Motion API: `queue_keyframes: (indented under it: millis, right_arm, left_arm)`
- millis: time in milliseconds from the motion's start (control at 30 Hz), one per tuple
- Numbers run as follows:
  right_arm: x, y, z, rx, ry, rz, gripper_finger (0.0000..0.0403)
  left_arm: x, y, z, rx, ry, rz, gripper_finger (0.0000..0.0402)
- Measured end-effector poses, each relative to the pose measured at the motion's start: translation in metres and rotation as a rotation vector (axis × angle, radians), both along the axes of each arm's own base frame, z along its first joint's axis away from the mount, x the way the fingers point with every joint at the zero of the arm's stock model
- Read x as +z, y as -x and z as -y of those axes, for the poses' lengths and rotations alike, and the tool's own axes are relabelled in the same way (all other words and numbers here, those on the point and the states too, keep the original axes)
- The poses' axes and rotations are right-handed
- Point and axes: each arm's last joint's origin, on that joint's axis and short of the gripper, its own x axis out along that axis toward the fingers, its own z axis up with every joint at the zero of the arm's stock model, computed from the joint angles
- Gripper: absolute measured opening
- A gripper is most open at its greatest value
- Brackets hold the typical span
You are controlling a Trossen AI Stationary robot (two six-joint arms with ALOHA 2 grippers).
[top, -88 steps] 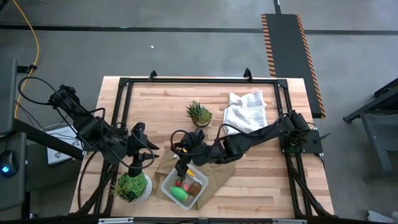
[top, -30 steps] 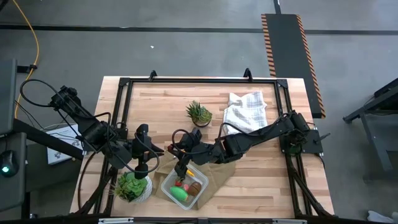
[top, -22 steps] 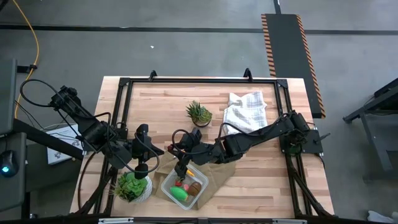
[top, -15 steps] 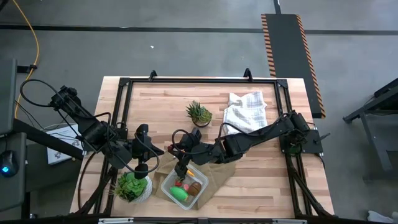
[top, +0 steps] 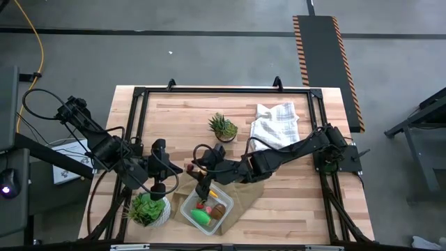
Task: Pick and placing Produce into tupperware
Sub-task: Put the red cherry into the container
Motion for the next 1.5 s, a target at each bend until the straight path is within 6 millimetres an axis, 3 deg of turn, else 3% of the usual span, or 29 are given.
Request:
queue_keyframes:
  millis: [233,467,767,1100,1233,1333,1500]
  right_arm:
    - [0.015,0.008,0.007,-0.016,0.034,0.016,0.0202]
    - [0.034,0.041,0.027,-0.124,0.137,-0.125,0.0202]
    - [0.047,0.107,0.027,-0.284,0.216,-0.331,0.0202]
    - [0.058,0.197,0.001,-0.440,0.248,-0.352,0.0202]
    - [0.048,0.223,-0.001,-0.389,0.216,-0.344,0.0202]
    - [0.028,0.249,0.004,-0.402,0.148,-0.336,0.0202]
    - [0.001,0.290,0.020,-0.333,-0.091,-0.228,0.0202]
  left_arm:
    - [-0.002,0.001,0.000,-0.030,0.022,-0.036,0.0002]
    - [-0.009,-0.005,0.006,-0.073,0.045,-0.088,0.0001]
    - [-0.035,-0.038,0.030,-0.125,0.071,-0.142,0.0000]
    - [-0.057,-0.081,0.021,-0.103,0.194,-0.158,0.0000]
    - [-0.064,-0.090,0.016,-0.086,0.233,-0.183,0.0000]
    - [-0.064,-0.090,0.015,-0.071,0.251,-0.182,0.0000]
    - [-0.064,-0.090,0.016,-0.060,0.271,-0.187,0.0000]
